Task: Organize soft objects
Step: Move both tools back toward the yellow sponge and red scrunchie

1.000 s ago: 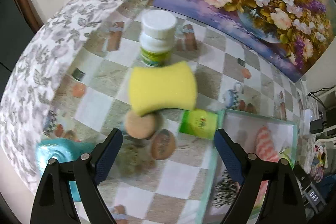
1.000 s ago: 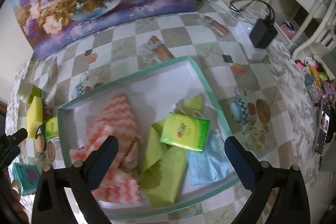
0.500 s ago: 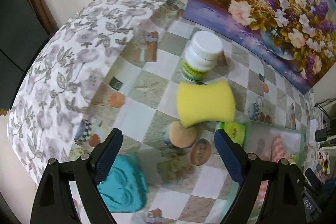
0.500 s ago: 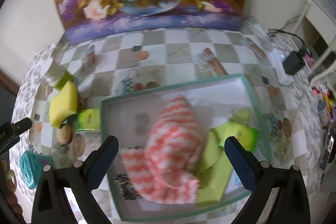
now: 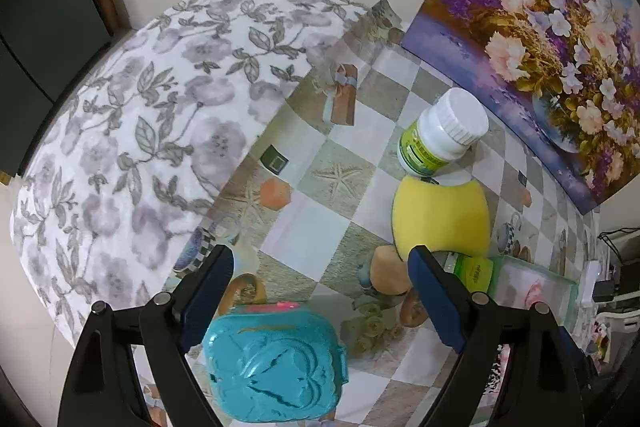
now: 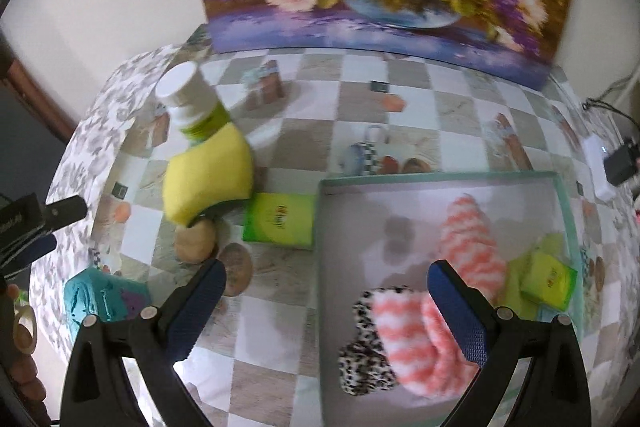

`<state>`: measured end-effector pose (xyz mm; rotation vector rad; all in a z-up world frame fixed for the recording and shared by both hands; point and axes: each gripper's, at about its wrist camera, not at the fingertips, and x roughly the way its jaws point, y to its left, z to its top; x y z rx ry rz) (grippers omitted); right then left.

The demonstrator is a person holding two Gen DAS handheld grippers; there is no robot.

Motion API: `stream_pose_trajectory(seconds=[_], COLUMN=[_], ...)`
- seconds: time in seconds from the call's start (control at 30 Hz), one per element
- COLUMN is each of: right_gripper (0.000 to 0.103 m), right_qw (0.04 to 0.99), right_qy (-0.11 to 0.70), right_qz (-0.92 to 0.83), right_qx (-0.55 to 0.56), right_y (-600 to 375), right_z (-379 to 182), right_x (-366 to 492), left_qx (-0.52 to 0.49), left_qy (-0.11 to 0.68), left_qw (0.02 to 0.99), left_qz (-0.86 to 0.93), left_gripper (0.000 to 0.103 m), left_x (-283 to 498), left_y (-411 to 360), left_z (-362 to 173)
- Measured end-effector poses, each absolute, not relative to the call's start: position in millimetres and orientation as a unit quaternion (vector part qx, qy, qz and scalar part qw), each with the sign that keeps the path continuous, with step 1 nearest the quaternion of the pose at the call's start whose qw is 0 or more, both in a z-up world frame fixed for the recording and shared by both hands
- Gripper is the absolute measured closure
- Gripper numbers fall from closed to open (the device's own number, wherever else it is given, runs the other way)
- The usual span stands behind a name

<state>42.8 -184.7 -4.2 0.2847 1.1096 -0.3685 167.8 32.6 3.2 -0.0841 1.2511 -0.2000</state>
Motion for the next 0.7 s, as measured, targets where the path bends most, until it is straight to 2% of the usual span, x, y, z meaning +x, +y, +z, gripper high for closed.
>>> stream_pose_trajectory(seconds=[0.27,0.33,0.4,0.7], right_gripper=[0.001,0.001,0.001,0.001], right_qw=[0.831,0.834,0.835,0.836], right_qy=[0.514,0.507,0.504,0.501], right_qz=[-0.17,-0.169,-0.173,-0.164], right_qx=[0.127,0.134,0.14,0.154], right_y=[-185,-190,-196,-212], right_z=[-6,-6,-8,-18], right_x=[55,58,60,68], left_qx=[-0.034,-0.027,-0.015,0.05], left_qy=[0.584,0.581,0.581,0.575], left_qw=[0.802,0.803,0.803,0.8], left_qz=[-0.123,-0.127,-0.13,-0.164], left_gripper=[0.014,0.016,0.025,0.027], left_x=[166,166,167,168], left_y=[0,-7,-15,-56], left_z=[-1,-2,-3,-20])
